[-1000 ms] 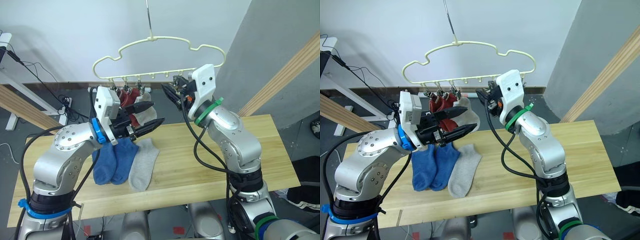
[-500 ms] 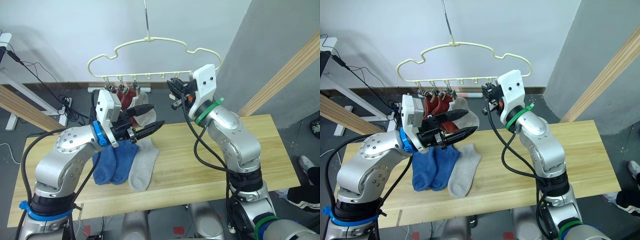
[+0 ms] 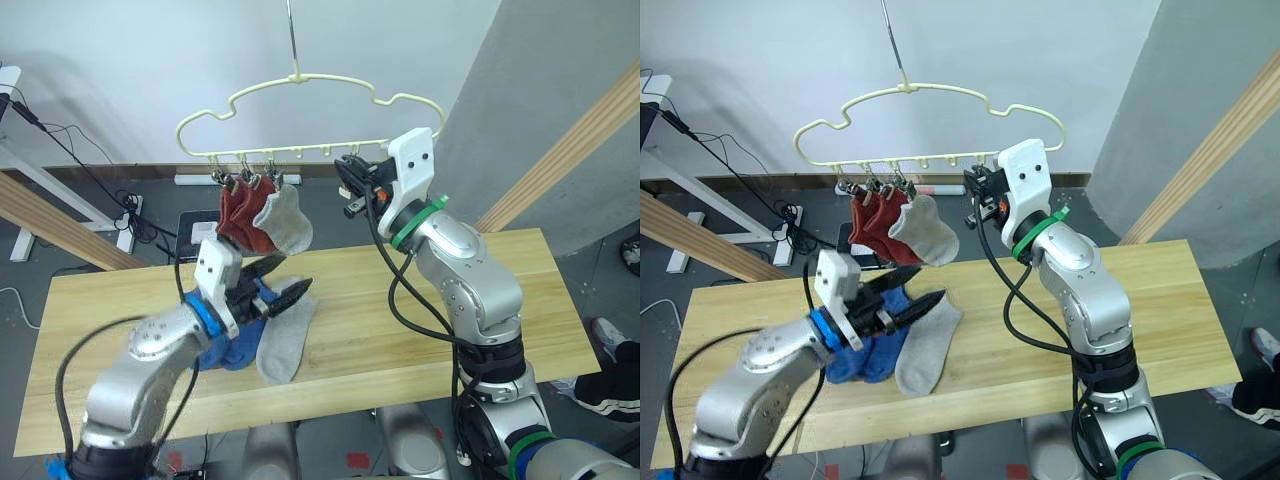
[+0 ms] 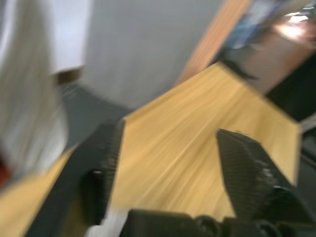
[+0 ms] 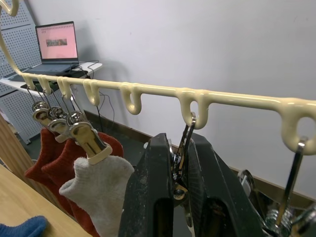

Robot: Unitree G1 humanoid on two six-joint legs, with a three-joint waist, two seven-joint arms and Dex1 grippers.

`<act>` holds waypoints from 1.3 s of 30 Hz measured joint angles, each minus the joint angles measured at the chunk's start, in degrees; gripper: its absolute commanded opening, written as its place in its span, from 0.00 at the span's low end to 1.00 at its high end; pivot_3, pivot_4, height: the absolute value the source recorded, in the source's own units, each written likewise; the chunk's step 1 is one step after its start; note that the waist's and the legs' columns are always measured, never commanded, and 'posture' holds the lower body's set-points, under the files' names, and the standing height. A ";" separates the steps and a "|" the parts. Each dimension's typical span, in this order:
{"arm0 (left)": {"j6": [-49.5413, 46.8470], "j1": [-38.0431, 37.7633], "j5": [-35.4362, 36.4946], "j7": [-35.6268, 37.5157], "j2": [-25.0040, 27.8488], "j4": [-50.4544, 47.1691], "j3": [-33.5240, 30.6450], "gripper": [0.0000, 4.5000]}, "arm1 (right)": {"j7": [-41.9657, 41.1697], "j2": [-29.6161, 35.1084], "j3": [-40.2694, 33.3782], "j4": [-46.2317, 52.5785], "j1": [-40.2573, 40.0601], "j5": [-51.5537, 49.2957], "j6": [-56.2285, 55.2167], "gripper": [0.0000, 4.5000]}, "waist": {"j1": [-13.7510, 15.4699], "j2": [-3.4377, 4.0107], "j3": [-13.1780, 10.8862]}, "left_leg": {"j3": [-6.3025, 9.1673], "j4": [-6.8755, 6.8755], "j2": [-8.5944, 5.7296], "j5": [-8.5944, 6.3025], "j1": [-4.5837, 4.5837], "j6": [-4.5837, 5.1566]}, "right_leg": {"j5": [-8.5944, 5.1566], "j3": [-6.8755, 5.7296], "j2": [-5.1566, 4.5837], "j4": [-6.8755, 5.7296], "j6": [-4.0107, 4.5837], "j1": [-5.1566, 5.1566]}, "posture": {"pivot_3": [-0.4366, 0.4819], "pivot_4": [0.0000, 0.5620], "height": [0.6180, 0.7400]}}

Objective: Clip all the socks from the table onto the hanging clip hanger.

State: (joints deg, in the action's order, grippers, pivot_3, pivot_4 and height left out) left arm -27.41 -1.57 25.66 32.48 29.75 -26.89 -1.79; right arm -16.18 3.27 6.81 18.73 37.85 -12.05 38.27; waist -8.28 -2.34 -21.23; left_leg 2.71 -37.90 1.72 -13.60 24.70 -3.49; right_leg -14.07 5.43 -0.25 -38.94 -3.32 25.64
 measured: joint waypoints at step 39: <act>2.86 -6.54 -23.49 -13.74 -10.46 10.66 11.15 0.25 | -0.07 0.07 1.27 0.03 -0.37 -0.64 0.80 0.02 | -0.19 0.01 0.02 | -0.07 -0.03 -0.03 0.01 -0.01 0.01 | 0.01 0.03 0.09 0.00 0.01 0.00 | 0.22 0.61 1.00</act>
State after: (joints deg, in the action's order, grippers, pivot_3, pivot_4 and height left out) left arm -24.55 -8.11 2.18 18.74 19.29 -16.23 9.36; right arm -16.25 3.34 8.08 18.76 37.48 -12.70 39.08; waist -8.47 -2.33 -21.22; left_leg 2.64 -37.93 1.69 -13.59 24.69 -3.48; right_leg -14.06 5.46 -0.16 -38.94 -3.30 25.64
